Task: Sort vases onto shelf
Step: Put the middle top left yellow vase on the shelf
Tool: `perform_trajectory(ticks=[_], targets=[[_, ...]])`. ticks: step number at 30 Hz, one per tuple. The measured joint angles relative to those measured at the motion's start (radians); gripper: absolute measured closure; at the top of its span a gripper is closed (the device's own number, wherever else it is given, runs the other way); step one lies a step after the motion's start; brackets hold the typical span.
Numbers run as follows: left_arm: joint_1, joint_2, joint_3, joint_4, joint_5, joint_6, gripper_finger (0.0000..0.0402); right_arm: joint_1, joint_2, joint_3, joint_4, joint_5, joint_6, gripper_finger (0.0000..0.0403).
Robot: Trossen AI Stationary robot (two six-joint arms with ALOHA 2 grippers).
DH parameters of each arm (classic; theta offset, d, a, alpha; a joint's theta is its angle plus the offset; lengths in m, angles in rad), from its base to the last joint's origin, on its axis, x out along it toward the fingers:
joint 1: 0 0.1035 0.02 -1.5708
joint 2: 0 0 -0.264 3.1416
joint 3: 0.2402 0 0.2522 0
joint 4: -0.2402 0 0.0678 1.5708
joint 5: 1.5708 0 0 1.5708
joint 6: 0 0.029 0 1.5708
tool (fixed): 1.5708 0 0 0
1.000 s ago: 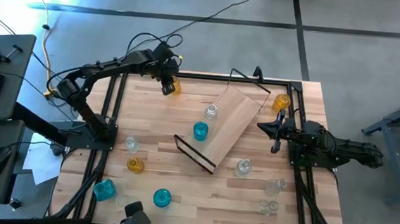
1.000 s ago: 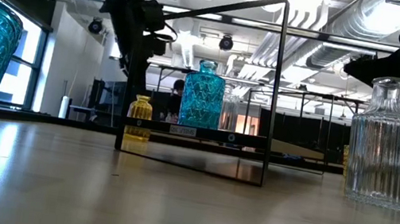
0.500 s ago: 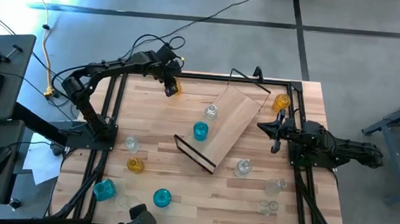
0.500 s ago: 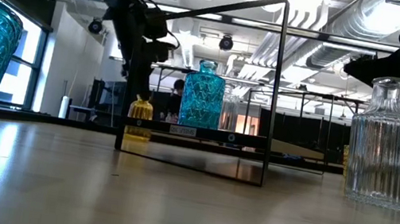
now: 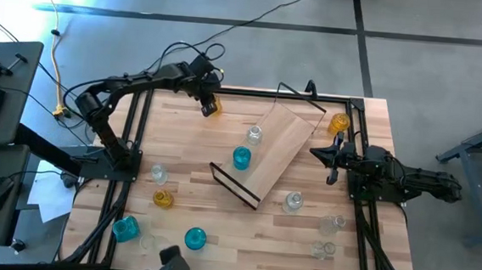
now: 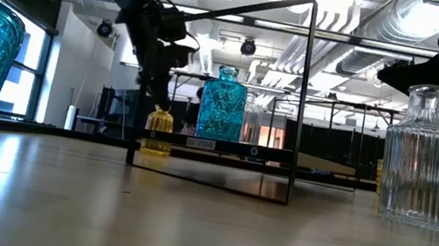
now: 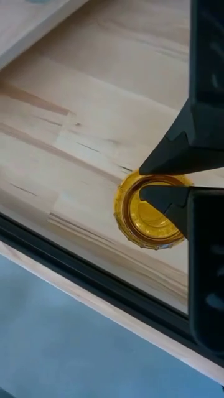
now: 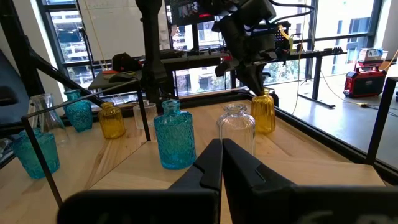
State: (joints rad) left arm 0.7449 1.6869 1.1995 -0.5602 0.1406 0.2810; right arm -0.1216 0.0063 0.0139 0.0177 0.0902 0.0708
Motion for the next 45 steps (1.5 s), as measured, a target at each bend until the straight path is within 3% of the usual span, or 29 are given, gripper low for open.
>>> perform_trajectory(ticks=[11, 27, 45], targets=[[-0.049, 0.002, 0.011, 0.005, 0.007, -0.009, 0.0398, 0.000, 0.000, 0.000, 0.000, 0.000, 0.000, 0.0402], [-0.108, 0.002, 0.164, 0.004, 0.008, -0.010, 0.0400, 0.000, 0.000, 0.000, 0.000, 0.000, 0.000, 0.0402], [-0.200, 0.012, 0.199, 0.160, -0.010, -0.025, 0.0400, 0.000, 0.000, 0.000, 0.000, 0.000, 0.000, 0.0402]])
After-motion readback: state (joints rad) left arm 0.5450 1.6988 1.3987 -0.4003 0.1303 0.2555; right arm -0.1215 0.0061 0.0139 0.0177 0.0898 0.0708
